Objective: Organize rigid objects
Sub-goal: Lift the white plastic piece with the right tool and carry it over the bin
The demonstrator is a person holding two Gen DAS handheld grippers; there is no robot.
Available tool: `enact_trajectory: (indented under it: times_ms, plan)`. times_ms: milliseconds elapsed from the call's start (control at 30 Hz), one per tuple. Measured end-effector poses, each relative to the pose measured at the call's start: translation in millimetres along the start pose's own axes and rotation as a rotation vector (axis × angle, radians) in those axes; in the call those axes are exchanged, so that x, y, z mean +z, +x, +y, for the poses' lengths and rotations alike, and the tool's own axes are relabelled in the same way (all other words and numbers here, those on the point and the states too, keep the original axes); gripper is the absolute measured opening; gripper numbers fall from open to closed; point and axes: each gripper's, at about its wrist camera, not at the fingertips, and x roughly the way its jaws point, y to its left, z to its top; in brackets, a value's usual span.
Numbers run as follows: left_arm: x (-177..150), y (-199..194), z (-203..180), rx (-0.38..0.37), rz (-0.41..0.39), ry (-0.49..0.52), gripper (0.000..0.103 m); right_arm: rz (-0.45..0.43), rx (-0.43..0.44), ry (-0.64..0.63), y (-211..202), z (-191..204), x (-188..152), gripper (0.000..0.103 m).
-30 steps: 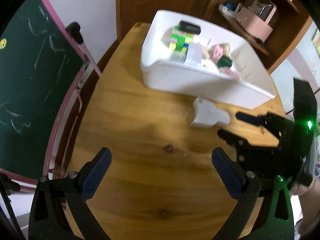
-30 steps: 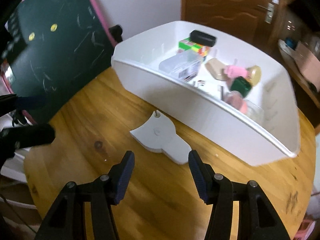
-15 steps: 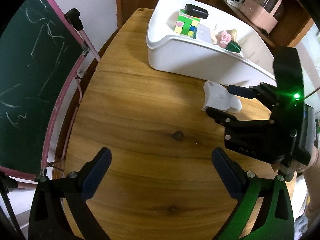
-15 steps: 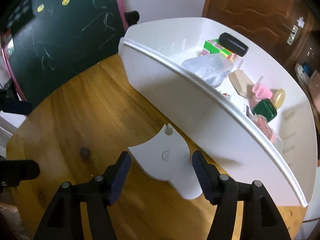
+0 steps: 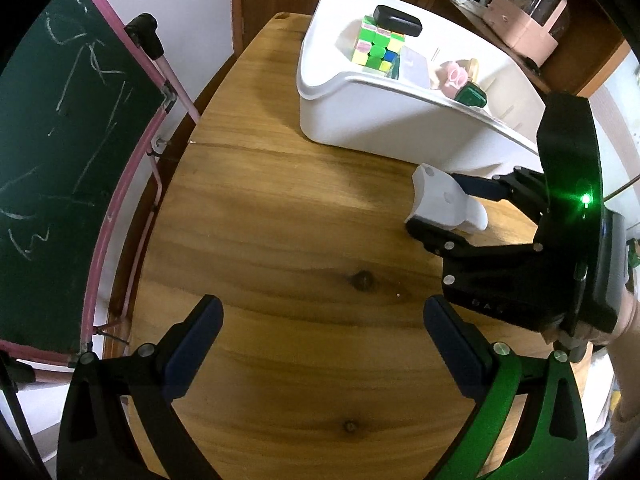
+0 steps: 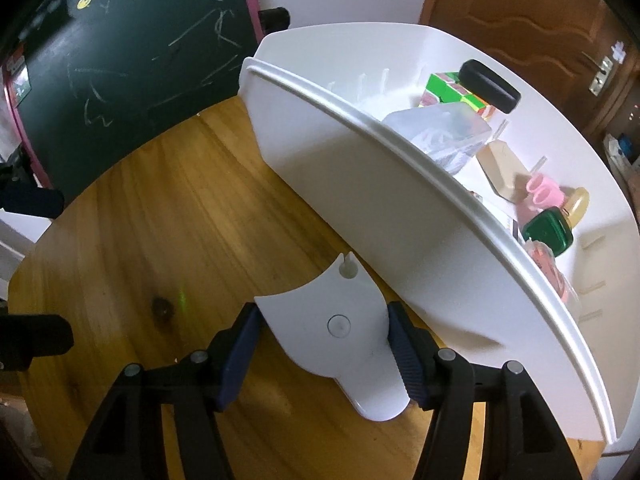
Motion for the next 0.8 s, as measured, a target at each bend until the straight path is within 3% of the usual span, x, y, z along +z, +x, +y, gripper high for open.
enact_trajectory:
  times_ms: [400, 600, 800]
  plan:
    - [5.0, -14.8, -13.8, -0.005, -0.008, 0.017, 0.1, -0.1, 0.01, 0.219, -62.7, -10.1, -22.8, 0.063]
    - [19.2, -48.9, -34.5, -0.005, -0.047, 0.073, 0.1, -0.152, -0.014, 0.315, -121.2, -29.5, -22.4, 0.063]
    - [47.2, -91.6, -62.4, -0.006, -0.109, 0.154, 0.1, -0.221, -0.069, 0.385, -185.4, -49.5, -0.6, 0.063]
